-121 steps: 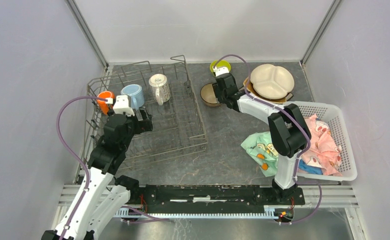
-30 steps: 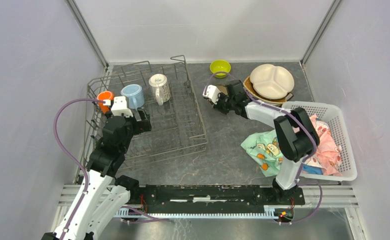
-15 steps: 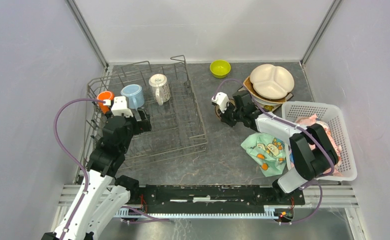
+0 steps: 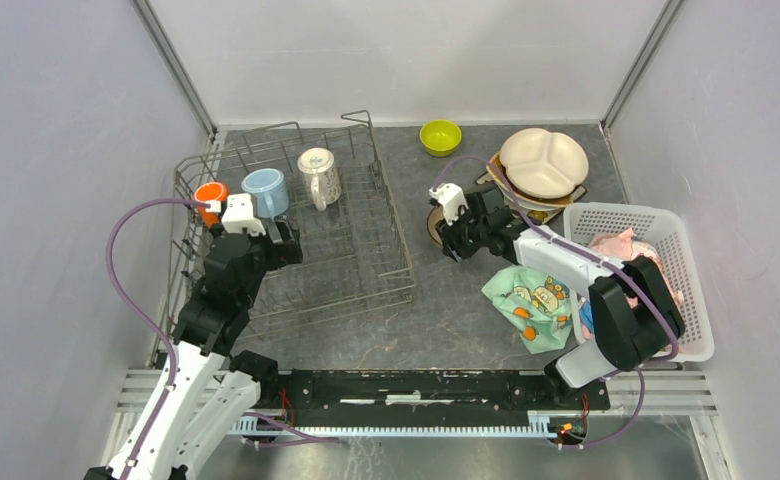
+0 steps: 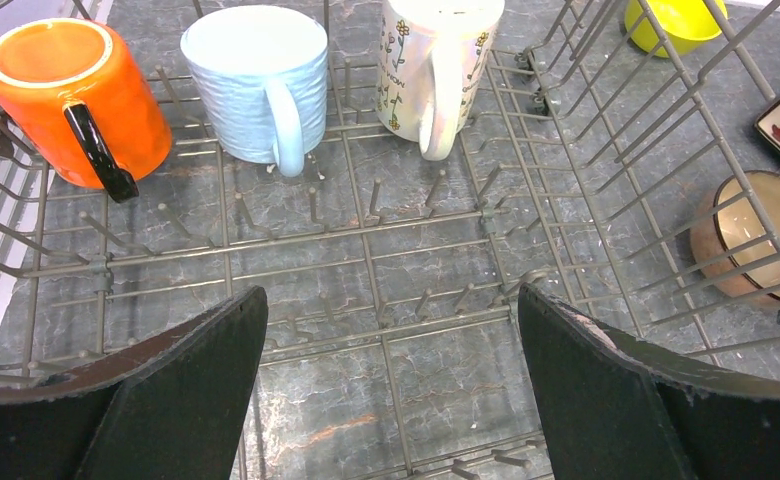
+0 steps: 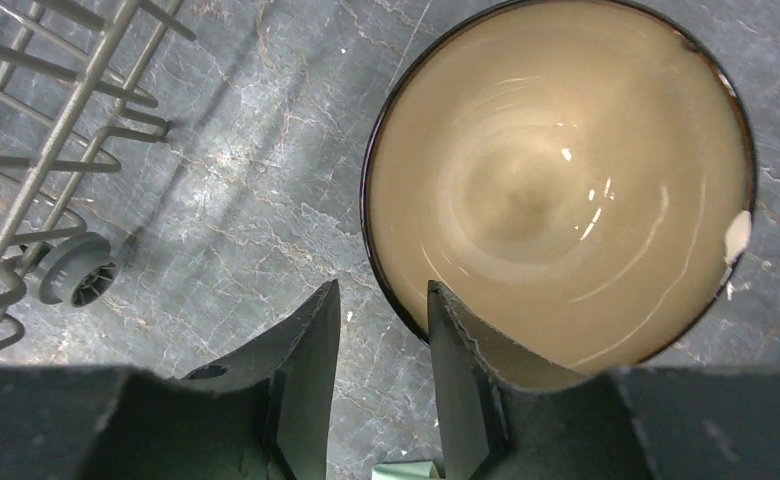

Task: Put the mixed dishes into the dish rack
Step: Pick up the bowl from the center of the board.

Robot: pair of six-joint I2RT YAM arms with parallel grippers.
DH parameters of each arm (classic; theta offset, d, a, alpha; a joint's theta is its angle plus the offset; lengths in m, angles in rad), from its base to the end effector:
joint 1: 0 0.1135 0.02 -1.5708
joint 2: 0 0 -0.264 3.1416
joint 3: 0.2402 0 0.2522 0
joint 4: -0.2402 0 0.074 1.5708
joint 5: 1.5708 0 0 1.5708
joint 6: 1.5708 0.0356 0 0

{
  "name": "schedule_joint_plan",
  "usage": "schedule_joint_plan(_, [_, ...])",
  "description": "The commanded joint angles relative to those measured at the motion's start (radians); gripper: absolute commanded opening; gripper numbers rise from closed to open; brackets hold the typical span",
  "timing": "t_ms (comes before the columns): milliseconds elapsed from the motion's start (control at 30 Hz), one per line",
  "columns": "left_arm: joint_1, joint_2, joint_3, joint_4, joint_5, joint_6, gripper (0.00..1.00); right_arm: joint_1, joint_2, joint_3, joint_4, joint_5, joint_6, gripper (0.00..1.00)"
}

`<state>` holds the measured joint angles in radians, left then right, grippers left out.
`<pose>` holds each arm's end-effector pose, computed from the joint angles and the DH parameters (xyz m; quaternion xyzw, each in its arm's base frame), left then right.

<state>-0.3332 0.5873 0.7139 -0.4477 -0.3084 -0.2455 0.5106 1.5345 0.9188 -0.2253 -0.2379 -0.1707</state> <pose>0.1340 -0.0349 0.3162 -0.0546 0.8046 -0.0455 0.5895 0.2729 0.1625 0.2039 -0.3498 0.8601 0.1692 0.3305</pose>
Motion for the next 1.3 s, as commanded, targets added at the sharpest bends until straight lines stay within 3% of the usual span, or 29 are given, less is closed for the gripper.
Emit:
schedule_joint_plan(0, [-0.003, -0.006, 0.001, 0.029, 0.005, 0.044, 1.00, -0.007, -0.062, 0.065, -0.017, 0.101, 0.089, 0.44])
schedule_joint_plan(200, [-0.003, -0.019, -0.001, 0.023, 0.013, 0.036, 1.00, -0.043, -0.056, 0.097, -0.048, 0.292, 0.151, 0.48])
schedule_joint_plan(300, [-0.003, -0.018, 0.000, 0.022, 0.015, 0.035, 1.00, -0.057, -0.037, 0.096, -0.047, 0.369, 0.154, 0.56])
schedule_joint_plan(667, [-0.003, -0.022, -0.002, 0.017, 0.022, 0.032, 1.00, -0.116, 0.073, 0.138, 0.009, 0.430, 0.204, 0.57])
schedule_joint_plan(1067, [-0.002, -0.006, 0.001, 0.014, 0.027, 0.028, 1.00, -0.146, 0.199, 0.167, 0.049, 0.367, 0.226, 0.49])
schedule_joint_plan(1167, [-0.003, 0.003, 0.002, 0.017, 0.040, 0.025, 1.00, -0.157, 0.200, 0.170, 0.052, 0.357, 0.232, 0.43])
schedule_joint_plan(1267, [-0.002, 0.019, 0.007, 0.017, 0.055, 0.014, 1.00, -0.165, 0.195, 0.180, 0.055, 0.346, 0.237, 0.26])
